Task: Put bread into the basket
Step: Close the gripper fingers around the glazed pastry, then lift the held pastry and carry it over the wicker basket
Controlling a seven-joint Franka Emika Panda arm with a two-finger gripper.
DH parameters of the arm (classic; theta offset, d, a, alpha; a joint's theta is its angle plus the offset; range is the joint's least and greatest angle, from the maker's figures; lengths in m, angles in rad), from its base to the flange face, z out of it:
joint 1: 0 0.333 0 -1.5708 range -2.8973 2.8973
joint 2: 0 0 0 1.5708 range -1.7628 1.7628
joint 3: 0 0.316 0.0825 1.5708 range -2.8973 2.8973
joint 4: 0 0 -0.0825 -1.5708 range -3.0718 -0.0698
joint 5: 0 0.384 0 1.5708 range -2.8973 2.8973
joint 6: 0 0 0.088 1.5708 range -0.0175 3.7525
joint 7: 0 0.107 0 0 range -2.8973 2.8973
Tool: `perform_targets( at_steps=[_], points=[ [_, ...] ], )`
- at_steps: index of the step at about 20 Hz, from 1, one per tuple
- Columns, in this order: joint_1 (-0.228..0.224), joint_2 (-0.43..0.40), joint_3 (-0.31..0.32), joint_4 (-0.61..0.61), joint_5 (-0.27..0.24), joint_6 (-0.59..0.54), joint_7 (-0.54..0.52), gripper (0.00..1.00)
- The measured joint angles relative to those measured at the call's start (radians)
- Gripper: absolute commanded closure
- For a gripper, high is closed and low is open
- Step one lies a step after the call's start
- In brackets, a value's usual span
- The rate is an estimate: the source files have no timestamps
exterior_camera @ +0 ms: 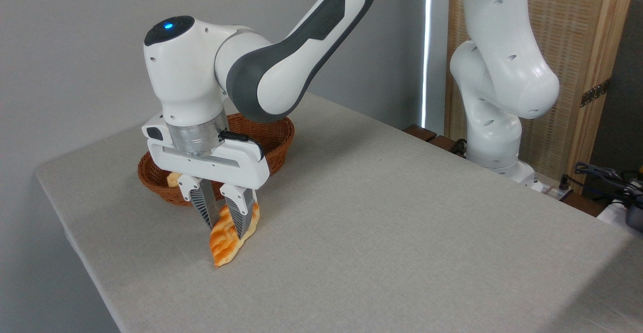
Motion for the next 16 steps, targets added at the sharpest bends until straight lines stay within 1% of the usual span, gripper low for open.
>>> perform_targets(
  at_steps=[4, 11, 15, 16],
  points=[
    [0.001, -0.006, 0.002, 0.008, 0.000, 0.000, 0.002, 0.58],
    [0.010, -0.042, 0.014, 0.017, 0.000, 0.000, 0.013, 0.55],
    [0.014, -0.066, 0.042, 0.045, 0.001, 0.000, 0.014, 0.55],
    [0.015, -0.070, 0.051, 0.058, 0.001, 0.000, 0.015, 0.54]
  ],
)
